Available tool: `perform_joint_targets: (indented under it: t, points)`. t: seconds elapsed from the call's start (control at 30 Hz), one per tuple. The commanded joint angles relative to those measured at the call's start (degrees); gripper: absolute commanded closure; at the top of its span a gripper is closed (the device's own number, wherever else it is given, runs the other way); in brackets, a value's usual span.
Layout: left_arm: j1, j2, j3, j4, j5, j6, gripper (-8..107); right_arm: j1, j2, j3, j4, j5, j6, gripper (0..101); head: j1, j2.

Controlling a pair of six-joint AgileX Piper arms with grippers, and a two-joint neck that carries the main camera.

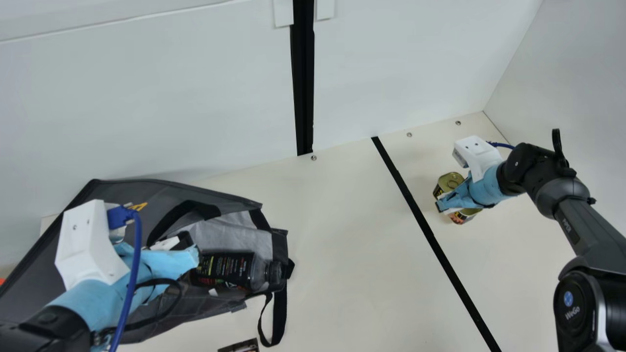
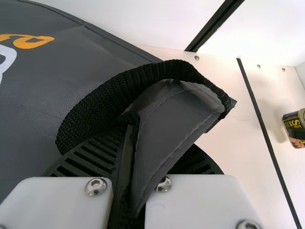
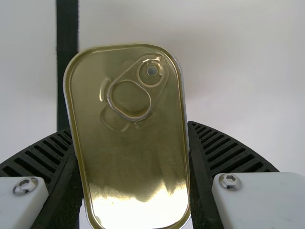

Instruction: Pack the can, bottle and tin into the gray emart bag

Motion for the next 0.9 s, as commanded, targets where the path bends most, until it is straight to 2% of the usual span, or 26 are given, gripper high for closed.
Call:
perform_joint_targets:
  t: [0.0, 0.57, 0.87]
  points:
    - [0.0, 0.0, 0.0, 0.0, 0.0, 0.0, 89, 0.4, -0.4, 0.0, 0.0, 0.2, -0.1, 101, -1.4, 0.0]
    - [0.0, 0.0, 0.0, 0.0, 0.0, 0.0, 89, 4.2, -4.4, 0.6, 1.4, 2.0, -2.6, 101, -1.4, 0.0]
    - [0.0, 0.0, 0.0, 0.0, 0.0, 0.0, 89, 6.3, -7.2, 2.1, 2.4, 2.6, -4.5, 101, -1.4, 0.0]
